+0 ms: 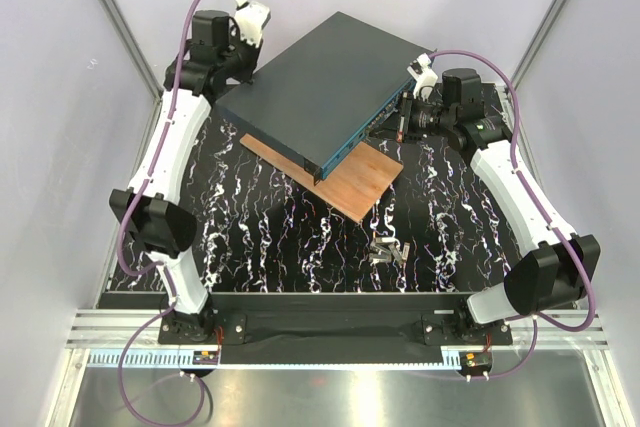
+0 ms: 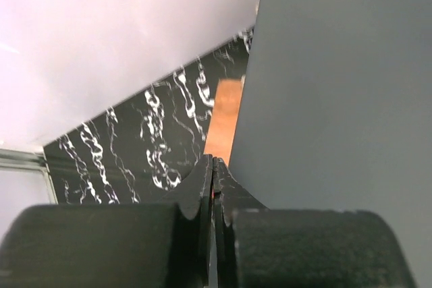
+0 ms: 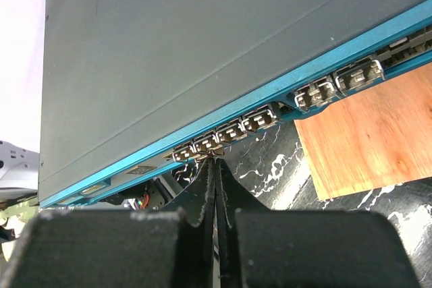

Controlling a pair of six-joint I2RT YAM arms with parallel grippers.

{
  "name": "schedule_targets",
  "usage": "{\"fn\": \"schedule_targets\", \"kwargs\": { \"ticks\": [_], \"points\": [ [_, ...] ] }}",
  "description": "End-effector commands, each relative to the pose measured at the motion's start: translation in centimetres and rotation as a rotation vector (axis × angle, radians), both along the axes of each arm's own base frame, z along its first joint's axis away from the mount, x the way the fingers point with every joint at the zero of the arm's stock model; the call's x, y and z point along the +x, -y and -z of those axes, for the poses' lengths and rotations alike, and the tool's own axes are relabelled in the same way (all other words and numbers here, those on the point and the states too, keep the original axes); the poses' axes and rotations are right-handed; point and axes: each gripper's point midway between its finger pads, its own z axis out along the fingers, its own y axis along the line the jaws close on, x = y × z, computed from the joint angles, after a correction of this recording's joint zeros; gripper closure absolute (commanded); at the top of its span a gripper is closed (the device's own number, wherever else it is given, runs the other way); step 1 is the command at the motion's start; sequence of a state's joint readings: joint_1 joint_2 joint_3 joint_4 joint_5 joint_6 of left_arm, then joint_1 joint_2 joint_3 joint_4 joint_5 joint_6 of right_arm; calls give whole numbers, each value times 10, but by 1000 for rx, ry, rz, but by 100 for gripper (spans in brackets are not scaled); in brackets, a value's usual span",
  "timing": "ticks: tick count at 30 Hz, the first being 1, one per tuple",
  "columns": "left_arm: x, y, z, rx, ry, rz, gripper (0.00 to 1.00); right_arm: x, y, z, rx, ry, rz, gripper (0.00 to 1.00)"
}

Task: Insert the plug into the switch port

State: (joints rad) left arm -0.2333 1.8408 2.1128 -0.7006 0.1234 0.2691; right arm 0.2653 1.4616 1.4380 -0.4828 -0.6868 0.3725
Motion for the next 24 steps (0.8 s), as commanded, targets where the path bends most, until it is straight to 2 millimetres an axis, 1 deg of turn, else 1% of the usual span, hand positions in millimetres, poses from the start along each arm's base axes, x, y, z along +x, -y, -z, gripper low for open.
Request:
{"fn": "schedule_targets", "kwargs": {
  "ticks": [1, 2, 4, 6, 7, 11, 18, 24],
  "points": [
    [0, -3, 0, 7, -10, 78, 98, 20, -7, -21, 11, 146, 6, 100],
    [-3, 2, 0, -13, -17, 116, 98, 21, -7, -21, 9, 149, 7, 100],
    [-6, 6, 3, -31, -34, 151, 98, 21, -6, -22, 9, 149, 10, 100],
    [-13, 15, 5, -56, -50, 213, 98, 22, -7, -22, 8, 150, 8, 100],
    [-18, 23, 4, -77, -58, 262, 98, 23, -7, -20, 6, 145, 11, 100],
    [-27, 34, 8, -111, -94, 334, 98, 25, -8, -22, 11, 148, 9, 100],
    [-32, 42, 15, -131, -135, 380, 98, 33, -11, -28, 26, 150, 15, 100],
    [-35, 46, 22, -124, -156, 397, 98, 37, -13, -25, 36, 138, 19, 100]
  ]
}}
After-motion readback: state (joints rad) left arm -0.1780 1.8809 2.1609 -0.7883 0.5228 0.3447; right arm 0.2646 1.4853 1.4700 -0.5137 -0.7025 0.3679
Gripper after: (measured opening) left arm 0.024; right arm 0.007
